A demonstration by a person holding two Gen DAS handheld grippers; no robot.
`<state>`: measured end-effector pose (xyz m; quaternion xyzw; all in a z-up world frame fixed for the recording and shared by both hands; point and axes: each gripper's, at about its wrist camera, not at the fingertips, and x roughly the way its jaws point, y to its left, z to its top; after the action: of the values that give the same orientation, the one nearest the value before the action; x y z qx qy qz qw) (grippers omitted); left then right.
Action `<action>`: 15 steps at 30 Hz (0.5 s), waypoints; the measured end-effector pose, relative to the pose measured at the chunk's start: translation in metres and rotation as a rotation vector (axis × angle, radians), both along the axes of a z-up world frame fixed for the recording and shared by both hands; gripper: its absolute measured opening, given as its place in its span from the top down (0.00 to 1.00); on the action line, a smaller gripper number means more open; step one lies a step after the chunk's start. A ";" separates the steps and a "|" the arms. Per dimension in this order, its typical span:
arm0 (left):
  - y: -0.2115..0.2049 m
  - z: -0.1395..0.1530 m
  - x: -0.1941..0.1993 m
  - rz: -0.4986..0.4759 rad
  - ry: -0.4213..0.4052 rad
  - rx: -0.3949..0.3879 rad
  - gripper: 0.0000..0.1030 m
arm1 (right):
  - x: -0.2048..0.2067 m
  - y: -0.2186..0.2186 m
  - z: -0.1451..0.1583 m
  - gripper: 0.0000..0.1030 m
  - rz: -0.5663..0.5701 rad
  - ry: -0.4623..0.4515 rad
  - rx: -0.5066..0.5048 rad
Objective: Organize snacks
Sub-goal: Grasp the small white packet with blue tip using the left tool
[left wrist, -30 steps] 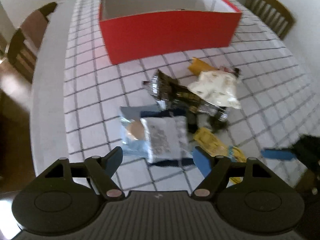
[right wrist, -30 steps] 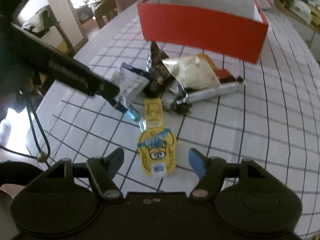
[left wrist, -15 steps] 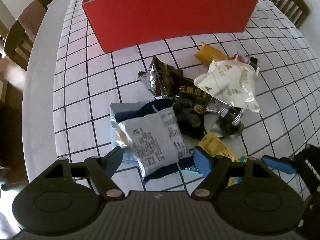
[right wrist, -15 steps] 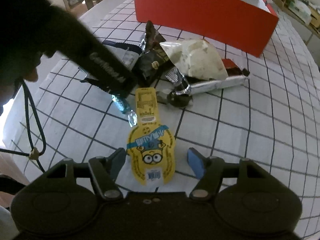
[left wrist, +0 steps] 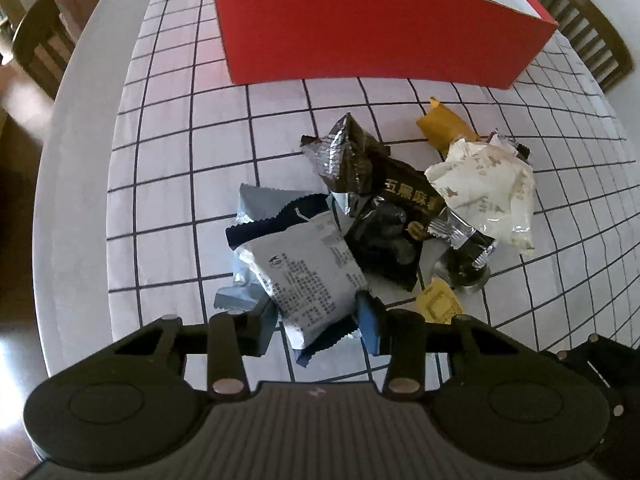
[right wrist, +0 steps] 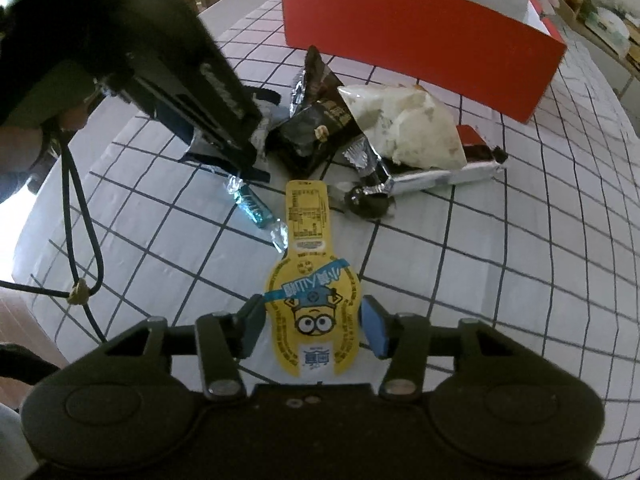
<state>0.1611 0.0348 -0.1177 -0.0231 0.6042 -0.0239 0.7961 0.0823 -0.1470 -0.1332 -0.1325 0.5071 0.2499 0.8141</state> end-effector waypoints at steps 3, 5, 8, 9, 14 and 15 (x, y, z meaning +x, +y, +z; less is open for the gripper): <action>0.007 0.002 -0.003 0.018 0.009 -0.036 0.59 | 0.002 -0.004 0.001 0.52 -0.008 0.012 0.025; 0.011 0.005 -0.005 0.033 0.009 -0.049 0.57 | 0.003 -0.006 0.002 0.52 -0.012 0.010 0.034; 0.016 0.010 -0.006 0.070 -0.003 -0.070 0.37 | 0.005 -0.009 0.004 0.52 -0.026 0.009 0.051; 0.018 0.012 -0.006 0.081 -0.009 -0.088 0.33 | 0.005 -0.010 0.004 0.52 -0.030 0.009 0.057; 0.006 0.009 0.002 0.124 0.000 -0.010 0.33 | 0.003 -0.013 0.010 0.52 -0.043 0.000 0.076; 0.002 0.007 0.005 0.133 0.004 0.006 0.33 | 0.003 -0.014 0.010 0.52 -0.045 -0.002 0.077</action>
<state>0.1662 0.0370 -0.1106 -0.0609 0.6030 0.0309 0.7948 0.0852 -0.1608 -0.1229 -0.0899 0.4990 0.2510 0.8246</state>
